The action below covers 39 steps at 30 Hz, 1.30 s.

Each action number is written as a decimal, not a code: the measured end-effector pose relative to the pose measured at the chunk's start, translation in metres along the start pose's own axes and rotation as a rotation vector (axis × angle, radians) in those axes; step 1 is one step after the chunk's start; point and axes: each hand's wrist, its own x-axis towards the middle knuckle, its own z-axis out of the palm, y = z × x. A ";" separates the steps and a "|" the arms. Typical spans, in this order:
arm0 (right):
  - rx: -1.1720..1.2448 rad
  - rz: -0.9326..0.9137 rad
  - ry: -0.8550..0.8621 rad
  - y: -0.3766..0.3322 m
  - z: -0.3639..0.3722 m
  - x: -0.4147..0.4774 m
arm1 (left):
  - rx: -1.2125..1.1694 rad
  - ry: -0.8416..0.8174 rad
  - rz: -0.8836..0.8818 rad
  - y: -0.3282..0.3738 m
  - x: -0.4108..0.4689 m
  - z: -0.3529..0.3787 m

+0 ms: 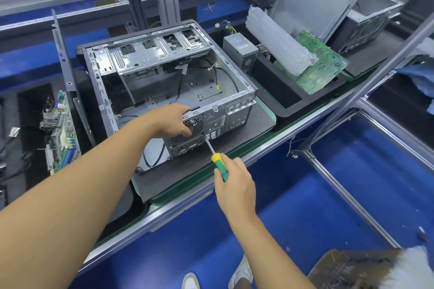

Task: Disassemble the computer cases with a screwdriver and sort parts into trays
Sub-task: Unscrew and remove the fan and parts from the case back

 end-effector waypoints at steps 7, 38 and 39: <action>0.784 0.650 -0.428 0.018 -0.012 0.029 | -0.002 -0.016 -0.021 -0.001 0.001 -0.001; 0.459 0.383 -0.352 0.019 -0.008 0.027 | 0.043 -0.016 -0.006 -0.006 0.002 0.002; 0.491 0.411 -0.380 0.020 -0.008 0.028 | 0.034 -0.018 -0.003 -0.006 0.002 0.002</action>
